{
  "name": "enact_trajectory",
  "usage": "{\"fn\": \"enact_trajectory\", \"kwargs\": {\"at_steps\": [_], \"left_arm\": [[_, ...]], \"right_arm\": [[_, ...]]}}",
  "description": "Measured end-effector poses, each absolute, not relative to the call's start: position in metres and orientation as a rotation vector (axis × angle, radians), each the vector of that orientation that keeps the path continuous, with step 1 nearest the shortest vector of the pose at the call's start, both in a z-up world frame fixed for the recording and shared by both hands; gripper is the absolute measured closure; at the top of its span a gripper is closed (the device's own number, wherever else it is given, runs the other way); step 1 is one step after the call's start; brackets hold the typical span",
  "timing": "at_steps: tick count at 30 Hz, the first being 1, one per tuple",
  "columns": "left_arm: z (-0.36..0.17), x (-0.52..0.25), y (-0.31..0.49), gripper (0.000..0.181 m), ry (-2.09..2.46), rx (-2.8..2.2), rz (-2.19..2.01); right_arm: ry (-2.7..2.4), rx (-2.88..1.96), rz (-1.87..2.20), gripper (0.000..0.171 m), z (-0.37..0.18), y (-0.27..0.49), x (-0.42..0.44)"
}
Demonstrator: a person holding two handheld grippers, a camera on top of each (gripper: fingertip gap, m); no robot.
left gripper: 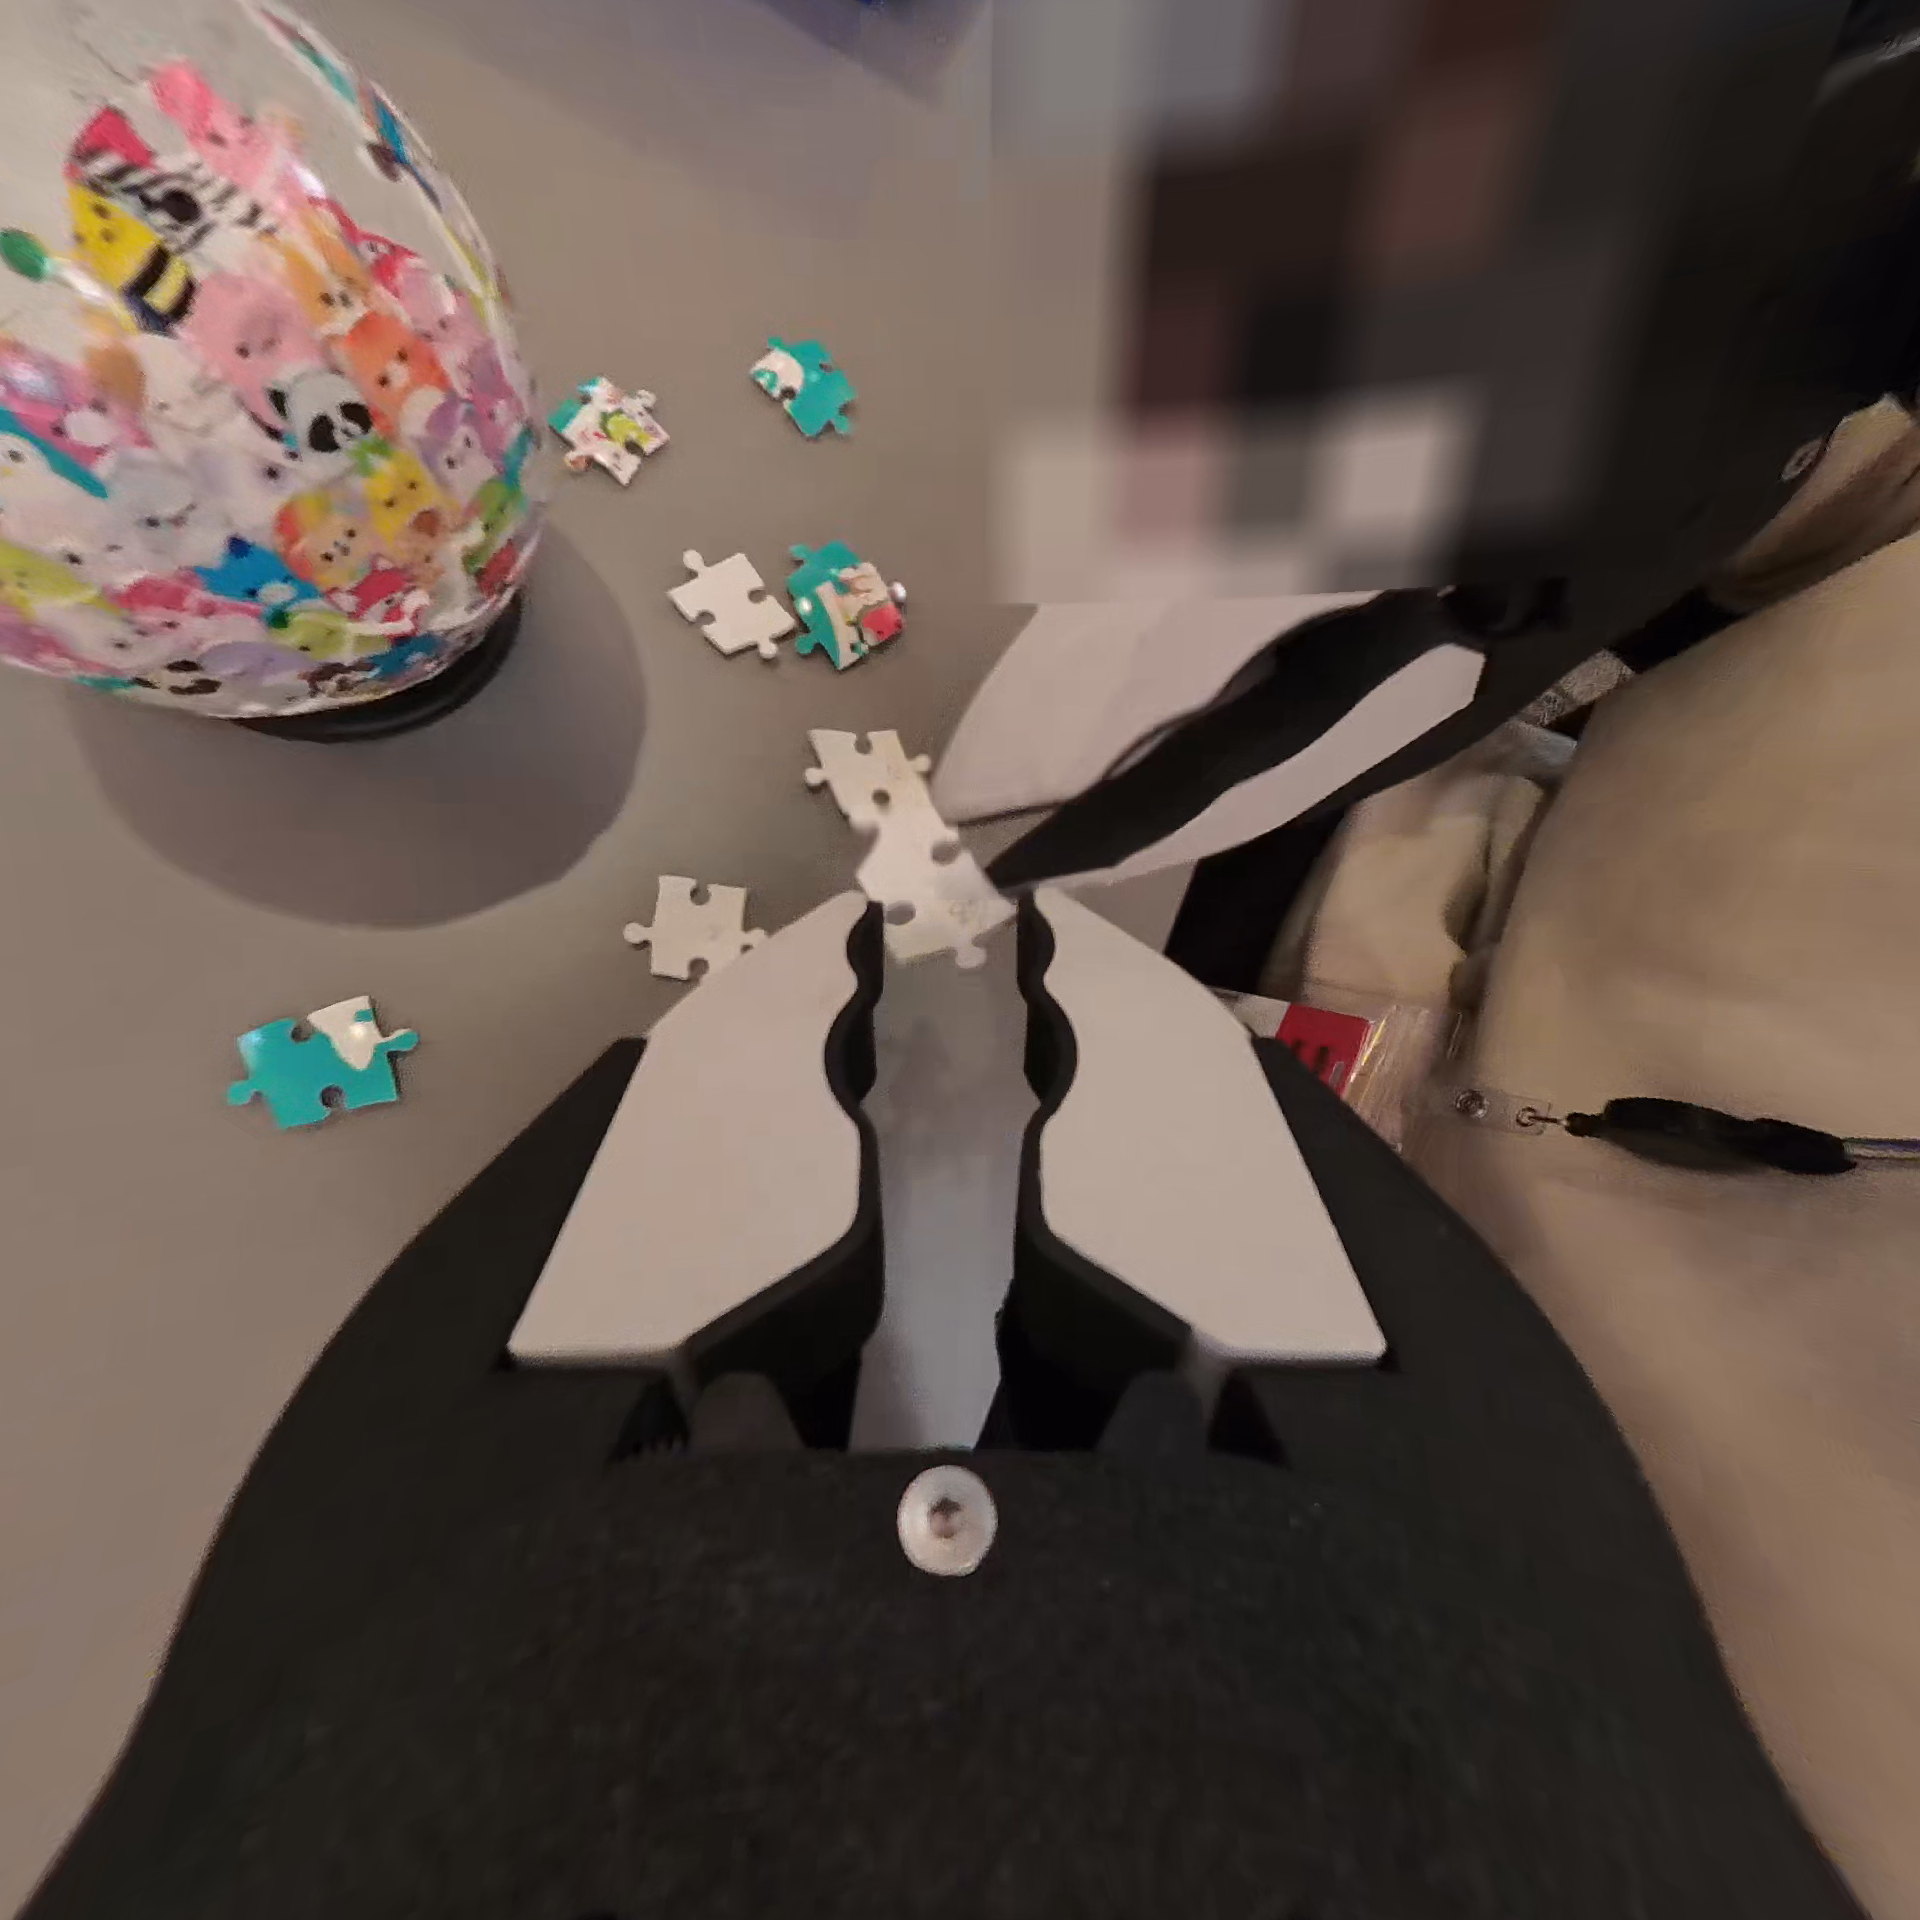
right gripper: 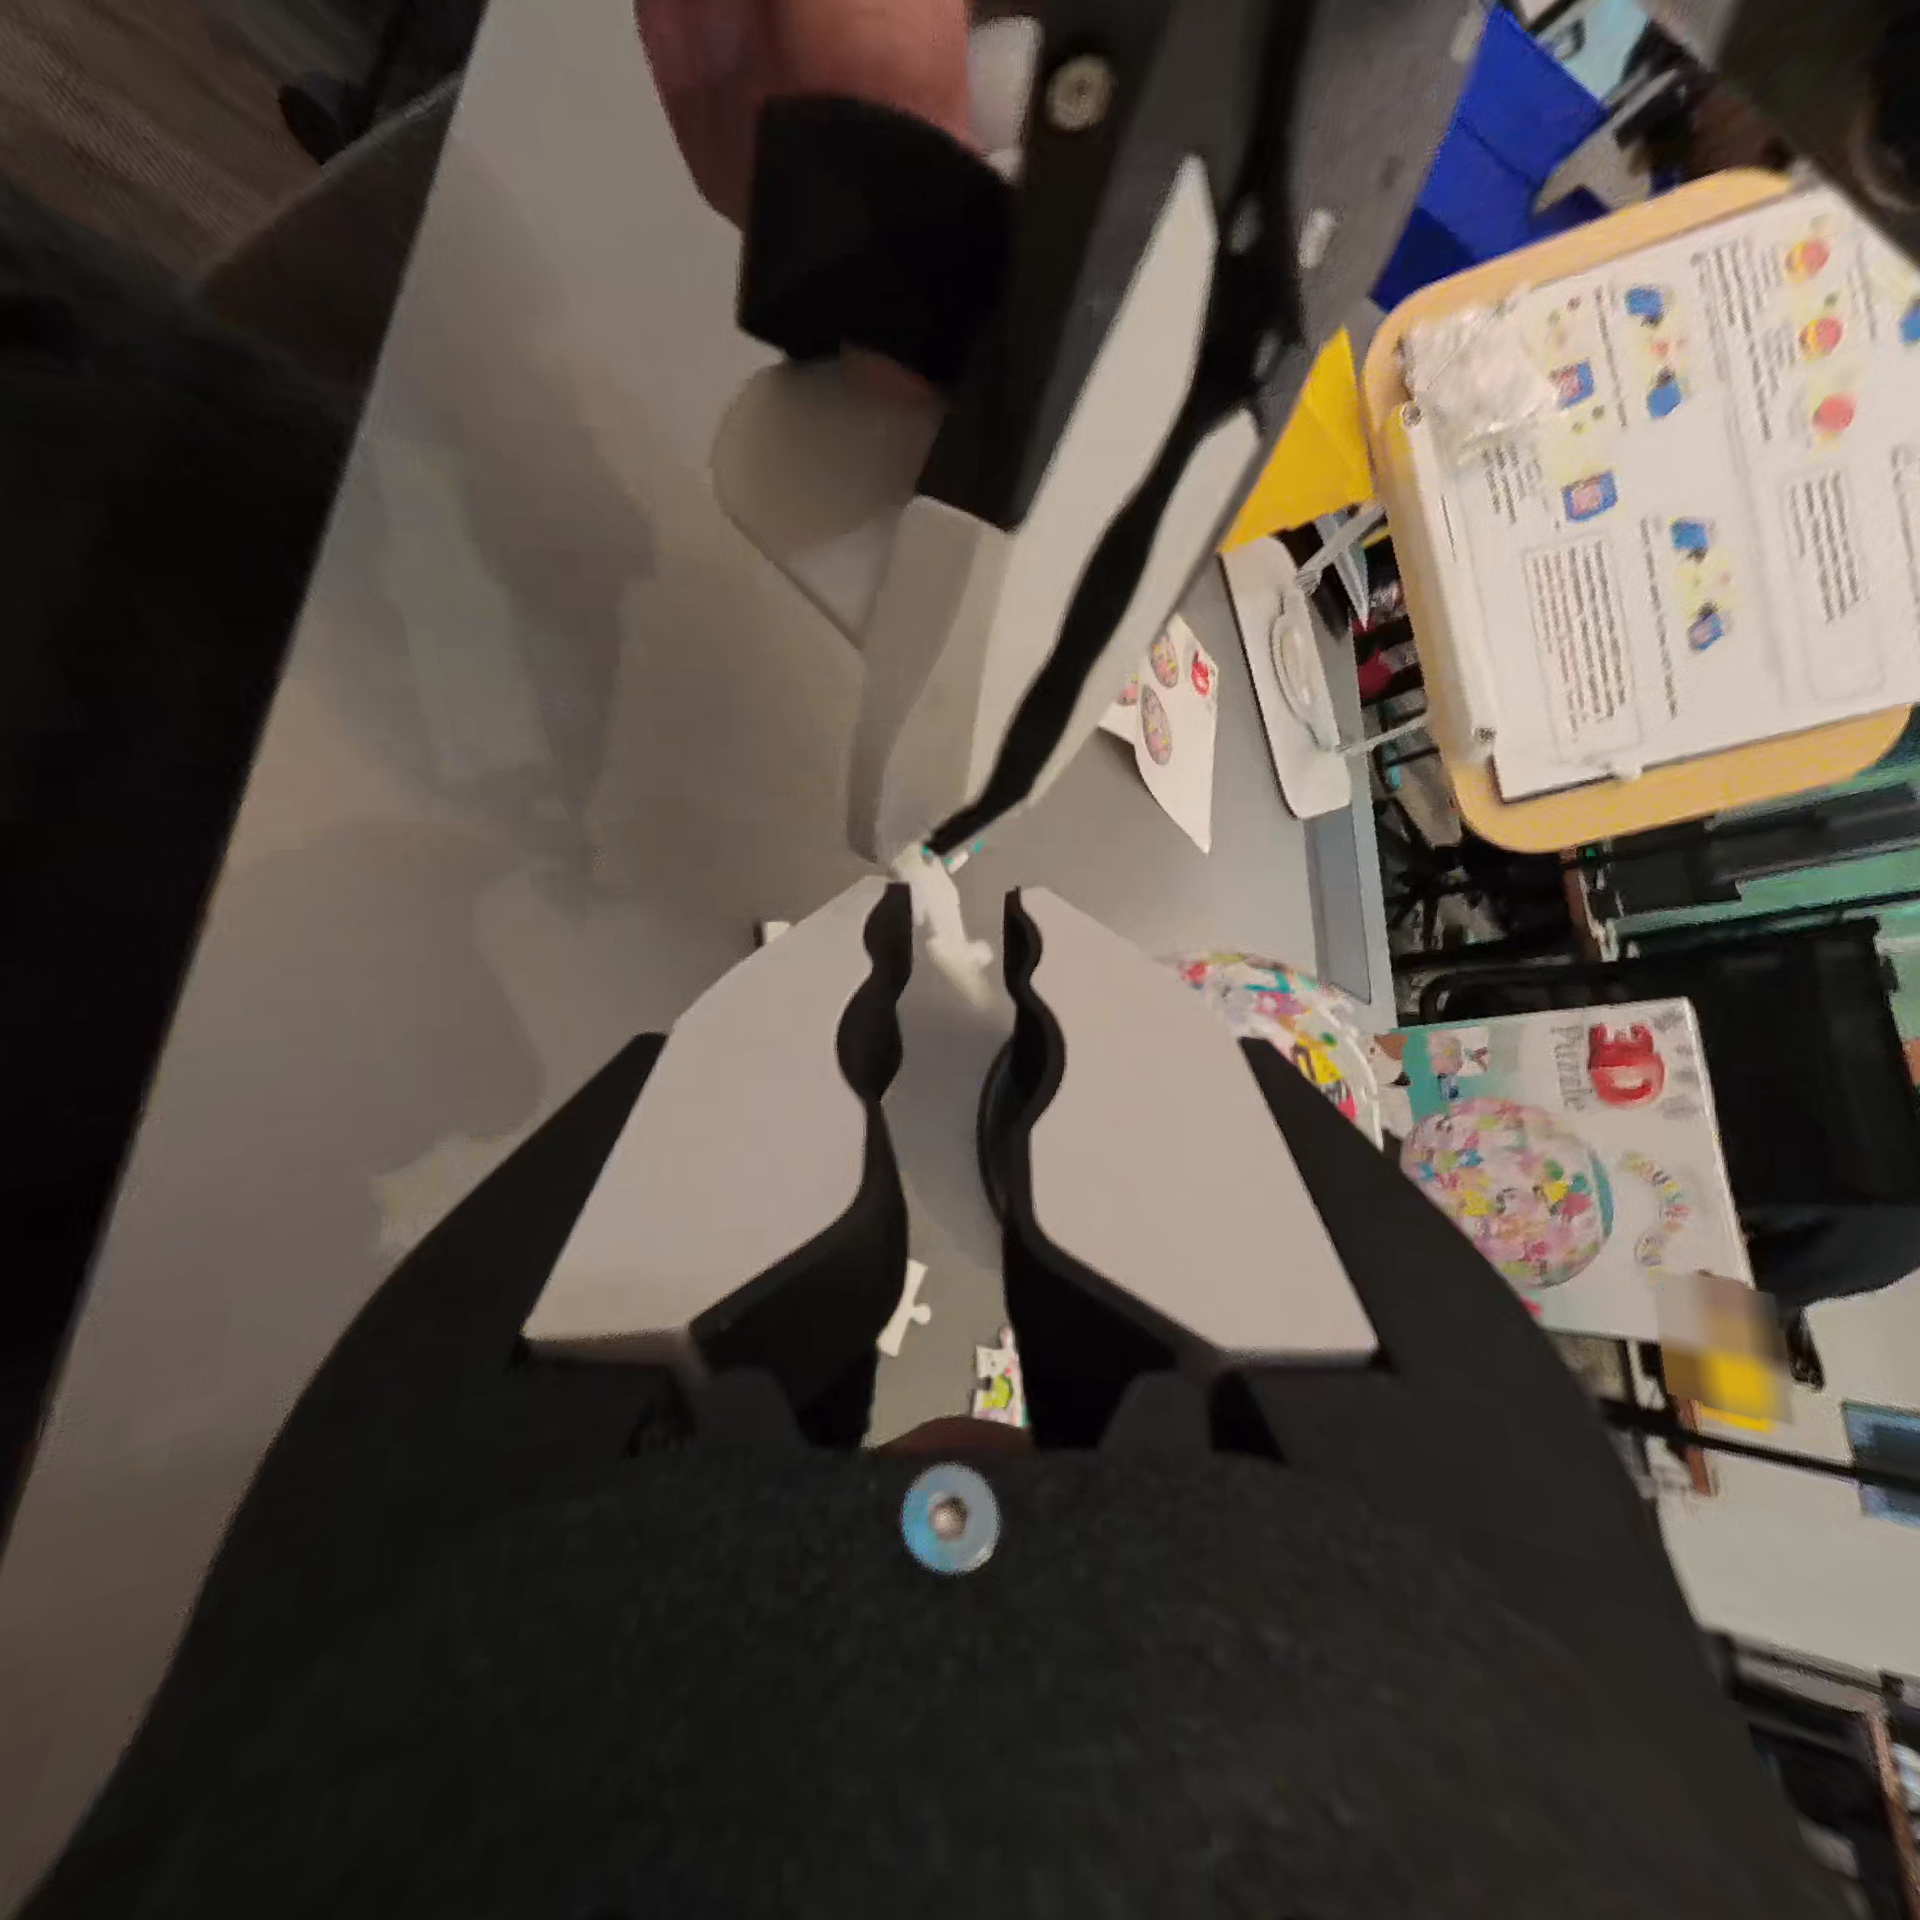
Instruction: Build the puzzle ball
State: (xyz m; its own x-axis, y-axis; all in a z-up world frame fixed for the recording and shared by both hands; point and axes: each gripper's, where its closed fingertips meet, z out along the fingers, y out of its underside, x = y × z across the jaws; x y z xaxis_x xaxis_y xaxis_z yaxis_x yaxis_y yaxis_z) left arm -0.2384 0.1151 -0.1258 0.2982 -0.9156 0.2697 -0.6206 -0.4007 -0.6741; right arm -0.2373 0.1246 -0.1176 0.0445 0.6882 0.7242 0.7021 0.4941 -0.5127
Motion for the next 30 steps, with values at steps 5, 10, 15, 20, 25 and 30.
{"fn": "enact_trajectory", "kwargs": {"at_steps": [5, 10, 15, 20, 25, 30], "left_arm": [[-0.111, -0.23, 0.098, 0.181, 1.354, -2.073, -1.022], [-0.136, -0.296, 0.152, 0.181, 1.251, -2.08, -0.481], [-0.12, -0.439, 0.139, 0.149, 0.788, -2.16, -0.365], [-0.091, -0.59, 0.087, 0.138, 0.322, -1.977, -0.35], [-0.14, -0.705, 0.051, 0.125, 0.042, -2.004, -0.295], [-0.21, -0.772, 0.006, 0.125, -0.225, -2.018, -0.256]], "right_arm": [[-1.701, -1.142, -0.124, 0.156, -0.122, 0.113, -0.24], [-1.619, -1.371, -0.155, 0.171, -0.151, 0.145, -0.199], [-1.523, -1.488, -0.029, 0.171, -0.158, 0.129, -0.18], [-1.505, -1.515, 0.074, 0.171, -0.17, 0.114, -0.184], [-1.389, -1.508, 0.453, 0.171, -0.153, 0.093, -0.223], [-1.261, -1.427, 0.781, 0.167, -0.119, 0.083, -0.282]]}}
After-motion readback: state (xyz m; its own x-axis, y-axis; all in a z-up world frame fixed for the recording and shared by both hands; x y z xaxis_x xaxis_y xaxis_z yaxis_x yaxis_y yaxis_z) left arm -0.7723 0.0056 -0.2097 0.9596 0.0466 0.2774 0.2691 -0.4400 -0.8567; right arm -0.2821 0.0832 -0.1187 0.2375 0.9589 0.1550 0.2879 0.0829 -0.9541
